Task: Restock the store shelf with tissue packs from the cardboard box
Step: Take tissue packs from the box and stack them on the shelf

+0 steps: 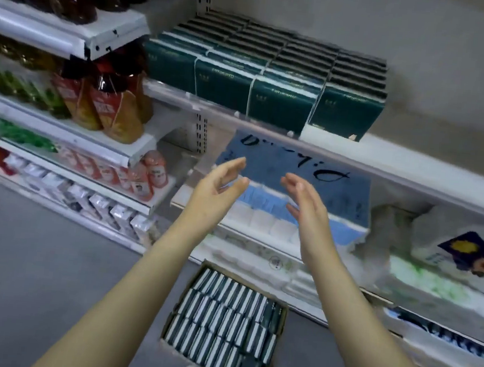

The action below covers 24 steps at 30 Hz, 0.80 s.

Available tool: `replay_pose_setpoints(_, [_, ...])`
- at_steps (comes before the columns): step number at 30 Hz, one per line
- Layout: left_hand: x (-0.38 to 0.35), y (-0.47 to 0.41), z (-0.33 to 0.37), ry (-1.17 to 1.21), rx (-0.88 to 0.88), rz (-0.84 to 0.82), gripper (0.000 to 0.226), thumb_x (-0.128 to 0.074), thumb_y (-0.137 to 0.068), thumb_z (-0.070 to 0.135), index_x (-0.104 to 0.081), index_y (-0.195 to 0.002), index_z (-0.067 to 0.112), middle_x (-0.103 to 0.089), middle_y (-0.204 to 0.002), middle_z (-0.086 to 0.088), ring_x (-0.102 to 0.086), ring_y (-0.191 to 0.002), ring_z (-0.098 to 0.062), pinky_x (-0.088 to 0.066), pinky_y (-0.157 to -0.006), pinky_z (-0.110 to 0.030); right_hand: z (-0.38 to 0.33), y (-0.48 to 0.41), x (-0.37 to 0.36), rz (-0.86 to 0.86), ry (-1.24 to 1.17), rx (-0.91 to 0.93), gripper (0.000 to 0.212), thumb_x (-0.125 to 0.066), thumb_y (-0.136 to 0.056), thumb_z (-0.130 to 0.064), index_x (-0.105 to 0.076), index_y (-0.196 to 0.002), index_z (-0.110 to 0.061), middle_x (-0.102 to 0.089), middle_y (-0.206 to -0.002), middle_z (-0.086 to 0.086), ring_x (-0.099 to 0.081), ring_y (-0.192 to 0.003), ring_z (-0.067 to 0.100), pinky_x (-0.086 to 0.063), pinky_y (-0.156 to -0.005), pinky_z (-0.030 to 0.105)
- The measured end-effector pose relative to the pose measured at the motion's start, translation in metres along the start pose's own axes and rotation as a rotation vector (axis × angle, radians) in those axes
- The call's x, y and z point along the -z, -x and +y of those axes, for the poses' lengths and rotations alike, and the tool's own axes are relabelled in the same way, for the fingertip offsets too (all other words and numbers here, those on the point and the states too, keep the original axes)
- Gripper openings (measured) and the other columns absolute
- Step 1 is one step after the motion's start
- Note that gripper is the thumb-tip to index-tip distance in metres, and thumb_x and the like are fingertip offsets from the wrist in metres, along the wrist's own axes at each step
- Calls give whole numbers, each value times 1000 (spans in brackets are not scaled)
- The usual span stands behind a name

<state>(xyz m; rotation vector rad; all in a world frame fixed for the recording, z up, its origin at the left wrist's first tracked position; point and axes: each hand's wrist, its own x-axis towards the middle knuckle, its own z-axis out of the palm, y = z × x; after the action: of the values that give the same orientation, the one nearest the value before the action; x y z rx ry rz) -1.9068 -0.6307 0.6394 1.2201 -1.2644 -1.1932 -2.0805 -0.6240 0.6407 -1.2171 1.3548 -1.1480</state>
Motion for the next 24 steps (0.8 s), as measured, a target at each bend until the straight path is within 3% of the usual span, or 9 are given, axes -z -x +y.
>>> replay_pose_setpoints(5, [-24, 41, -84, 0, 218, 49, 33, -61, -95, 23, -57, -128, 25, -59, -131, 11, -52, -122, -2, -41, -106, -26, 87, 22, 8, -102, 19, -199, 31, -35, -98, -50, -59, -113, -39, -62, -125, -15, -53, -121, -2, -39, -109, 33])
replay_pose_setpoints(10, [-50, 89, -186, -39, 473, 24, 35, -56, -98, 18, -54, -133, 15, -55, -129, 7, -50, -120, -5, -41, -87, -3, 202, 56, 18, -120, 42, -464, 47, -38, -84, -61, -61, -115, -34, -63, -126, -10, -54, -121, 5, -36, -112, 37])
replay_pose_setpoints(14, [-66, 123, -281, -58, 669, 22, 36, -56, -98, 22, -54, -133, 15, -55, -134, 4, -49, -127, -11, -40, -99, -17, 305, 83, 25, -114, 82, -705, 60, -39, -88, -60, -58, -128, -19, -57, -135, -1, -49, -130, 15, -33, -111, 36])
replay_pose_setpoints(17, [-80, 147, -356, -42, 829, 42, 36, -56, -98, 20, -55, -133, 14, -56, -127, 6, -50, -124, -11, -39, -92, -10, 389, 104, 25, -100, 122, -859, 50, -36, -101, -47, -56, -132, -13, -54, -138, 1, -48, -130, 15, -33, -105, 29])
replay_pose_setpoints(20, [-98, 166, -431, -42, 943, 7, 37, -55, -98, 18, -53, -135, 11, -56, -126, 4, -51, -123, -12, -39, -94, -16, 476, 122, 25, -48, 141, -1006, 45, -41, -102, -42, -57, -131, -12, -52, -139, 3, -46, -127, 16, -31, -101, 28])
replay_pose_setpoints(24, [-121, 180, -513, -157, 1034, -107, 39, -54, -99, 21, -51, -136, 13, -55, -136, -4, -50, -126, -19, -38, -97, -23, 572, 137, 20, 8, 160, -1166, 50, -40, -102, -47, -49, -140, -16, -44, -149, 5, -40, -136, 24, -30, -109, 36])
